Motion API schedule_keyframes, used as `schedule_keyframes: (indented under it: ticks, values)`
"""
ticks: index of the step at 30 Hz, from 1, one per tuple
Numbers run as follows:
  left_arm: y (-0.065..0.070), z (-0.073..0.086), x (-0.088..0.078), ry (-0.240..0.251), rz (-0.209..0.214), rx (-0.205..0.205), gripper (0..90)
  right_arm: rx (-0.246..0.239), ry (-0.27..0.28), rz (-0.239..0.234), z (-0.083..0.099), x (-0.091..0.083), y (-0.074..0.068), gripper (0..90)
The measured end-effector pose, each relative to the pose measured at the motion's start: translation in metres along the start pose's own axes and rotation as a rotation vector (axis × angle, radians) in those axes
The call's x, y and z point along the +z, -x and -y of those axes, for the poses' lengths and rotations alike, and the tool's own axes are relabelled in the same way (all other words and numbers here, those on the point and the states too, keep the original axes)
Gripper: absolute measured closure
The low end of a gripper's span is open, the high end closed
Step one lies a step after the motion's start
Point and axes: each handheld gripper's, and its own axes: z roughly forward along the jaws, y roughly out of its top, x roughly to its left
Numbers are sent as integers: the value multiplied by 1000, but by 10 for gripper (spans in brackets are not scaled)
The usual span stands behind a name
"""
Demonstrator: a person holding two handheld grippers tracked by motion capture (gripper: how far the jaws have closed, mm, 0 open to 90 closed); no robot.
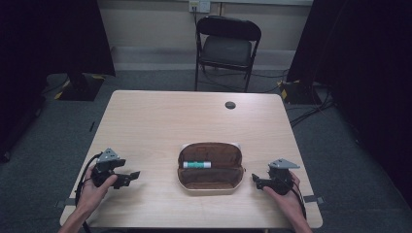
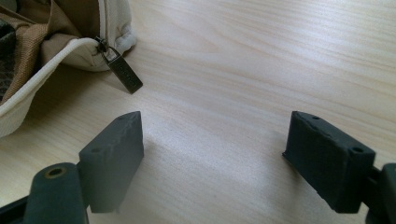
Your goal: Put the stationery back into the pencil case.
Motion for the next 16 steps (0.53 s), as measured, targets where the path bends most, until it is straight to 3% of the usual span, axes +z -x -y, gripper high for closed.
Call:
schedule_keyframes:
  ticks: [3, 8, 12, 16]
  values:
    - [-4, 8, 7, -50, -28, -22, 198, 0, 0, 0, 0, 0, 0, 181]
    - [-2, 13, 11, -21, -86, 43, 179, 0, 0, 0, 0, 0, 0, 181]
    - [-3, 17, 14, 17, -96, 30, 100, 0, 0, 0, 0, 0, 0, 181]
    - [-3, 17, 14, 18, -94, 23, 88, -2, -1, 4, 0, 0, 0, 175]
